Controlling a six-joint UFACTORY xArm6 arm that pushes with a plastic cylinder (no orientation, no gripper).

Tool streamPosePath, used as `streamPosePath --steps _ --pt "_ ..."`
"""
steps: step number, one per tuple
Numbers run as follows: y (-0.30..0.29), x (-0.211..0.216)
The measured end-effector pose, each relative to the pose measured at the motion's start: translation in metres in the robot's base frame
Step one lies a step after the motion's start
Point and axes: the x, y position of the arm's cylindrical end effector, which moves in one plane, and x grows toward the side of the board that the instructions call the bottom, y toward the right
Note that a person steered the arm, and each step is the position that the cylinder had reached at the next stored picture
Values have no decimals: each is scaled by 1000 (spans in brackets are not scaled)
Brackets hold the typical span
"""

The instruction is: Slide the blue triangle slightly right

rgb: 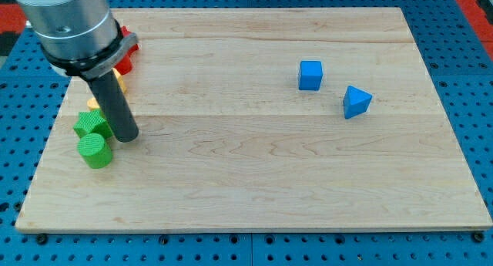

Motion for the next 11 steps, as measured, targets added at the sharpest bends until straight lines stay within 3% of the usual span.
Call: streamPosePath --steps 2,6,7,8,9,11 --pt "71 16" --pt "77 20" --pt "127 21" --pt "226 14" --pt "298 -35" --pt "318 -69"
